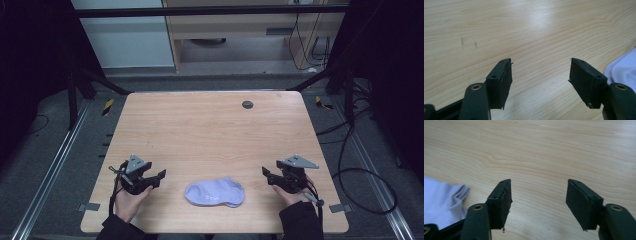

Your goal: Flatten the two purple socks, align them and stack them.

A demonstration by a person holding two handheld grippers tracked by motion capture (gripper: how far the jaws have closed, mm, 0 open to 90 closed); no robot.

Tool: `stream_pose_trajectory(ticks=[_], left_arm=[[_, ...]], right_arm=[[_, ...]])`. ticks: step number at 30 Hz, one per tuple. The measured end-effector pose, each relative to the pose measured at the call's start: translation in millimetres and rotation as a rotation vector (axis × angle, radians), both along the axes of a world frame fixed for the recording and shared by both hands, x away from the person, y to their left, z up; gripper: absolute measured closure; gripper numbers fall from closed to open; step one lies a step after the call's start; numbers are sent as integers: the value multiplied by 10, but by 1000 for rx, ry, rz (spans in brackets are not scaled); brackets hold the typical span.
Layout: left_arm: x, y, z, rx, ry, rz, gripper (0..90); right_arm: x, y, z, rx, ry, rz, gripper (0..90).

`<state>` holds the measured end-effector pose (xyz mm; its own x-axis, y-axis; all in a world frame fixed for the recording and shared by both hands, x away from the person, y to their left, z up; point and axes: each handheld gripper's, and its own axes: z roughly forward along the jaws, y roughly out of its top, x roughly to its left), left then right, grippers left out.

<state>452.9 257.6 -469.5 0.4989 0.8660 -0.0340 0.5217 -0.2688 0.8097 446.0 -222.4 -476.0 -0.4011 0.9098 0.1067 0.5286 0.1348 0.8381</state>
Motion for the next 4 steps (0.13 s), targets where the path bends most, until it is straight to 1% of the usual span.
stream_pose_trajectory(ticks=[1, 4], left_arm=[[9, 31, -1, 2, -1, 7, 335], [25, 91, -8, -6, 0, 30, 336]], right_arm=[[1, -26, 0, 6, 1, -11, 348], [23, -131, -7, 2, -4, -40, 314]])
